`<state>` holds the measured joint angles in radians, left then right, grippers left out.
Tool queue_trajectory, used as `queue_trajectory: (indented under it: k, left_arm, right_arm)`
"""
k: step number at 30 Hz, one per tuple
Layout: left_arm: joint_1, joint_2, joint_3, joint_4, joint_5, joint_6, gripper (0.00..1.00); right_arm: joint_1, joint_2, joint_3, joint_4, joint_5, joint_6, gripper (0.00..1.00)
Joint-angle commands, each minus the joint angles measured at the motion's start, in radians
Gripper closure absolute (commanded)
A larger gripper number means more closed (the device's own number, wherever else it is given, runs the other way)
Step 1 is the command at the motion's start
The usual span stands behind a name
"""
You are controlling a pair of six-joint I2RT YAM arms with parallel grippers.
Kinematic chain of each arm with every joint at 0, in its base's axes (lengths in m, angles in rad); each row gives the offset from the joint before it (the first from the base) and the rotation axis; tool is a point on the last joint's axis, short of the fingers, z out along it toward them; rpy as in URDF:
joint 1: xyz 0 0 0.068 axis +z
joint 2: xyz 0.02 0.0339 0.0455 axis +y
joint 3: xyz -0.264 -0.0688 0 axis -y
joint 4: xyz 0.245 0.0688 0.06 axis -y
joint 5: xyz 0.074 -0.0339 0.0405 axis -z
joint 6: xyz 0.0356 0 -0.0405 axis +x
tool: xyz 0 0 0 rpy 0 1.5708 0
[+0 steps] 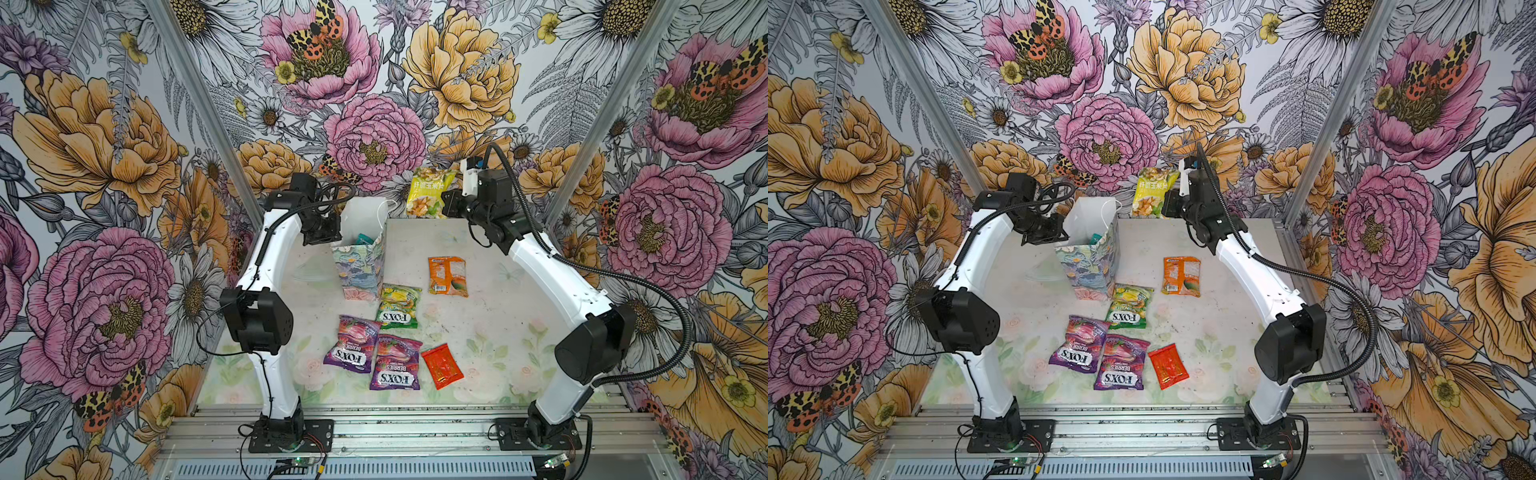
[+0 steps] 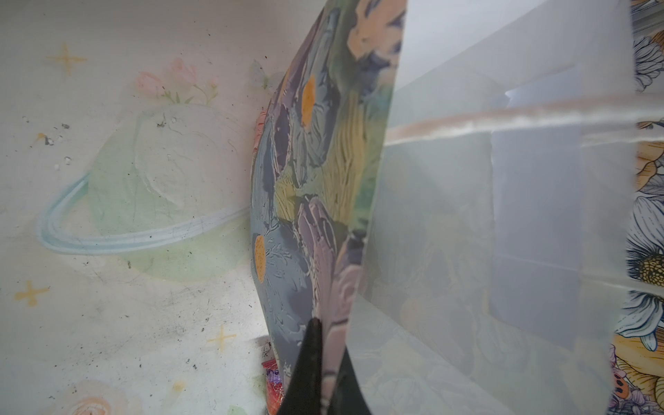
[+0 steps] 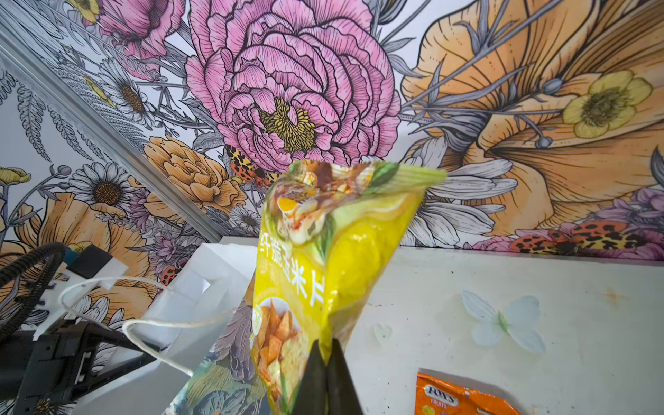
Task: Place the snacks into the paper bag
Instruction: Place the snack in the paper bag.
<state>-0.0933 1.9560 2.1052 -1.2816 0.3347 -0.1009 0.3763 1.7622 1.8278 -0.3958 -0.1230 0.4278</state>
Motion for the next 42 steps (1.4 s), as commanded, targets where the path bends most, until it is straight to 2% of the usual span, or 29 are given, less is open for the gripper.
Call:
queue_trajectory:
  k: [1,15,24,33,42]
  left_arm:
    - [0.004,-0.043,-0.011,-0.003,0.034,0.01,1.0]
    - [0.002,-0.049,-0.011,-0.003,0.037,0.01,1.0]
    - [0.009,-0.051,-0.011,-0.003,0.044,0.01,1.0]
    - [0.012,-0.055,-0.011,-0.004,0.045,0.01,1.0]
    - [0.019,-0.058,-0.009,-0.003,0.05,0.009,1.0]
  right_arm:
    - [0.016,0.049,0.097,-0.005,0.023,-0.037,1.0]
    - [0.112,0.326,0.551,-0.075,0.02,-0.092,1.0]
    - [0.169,0.473,0.743,-0.075,-0.01,-0.09,1.0]
    - [0.209,0.516,0.758,-0.075,-0.012,-0.086,1.0]
    - [0.217,0.441,0.629,-0.075,0.043,-0.086,1.0]
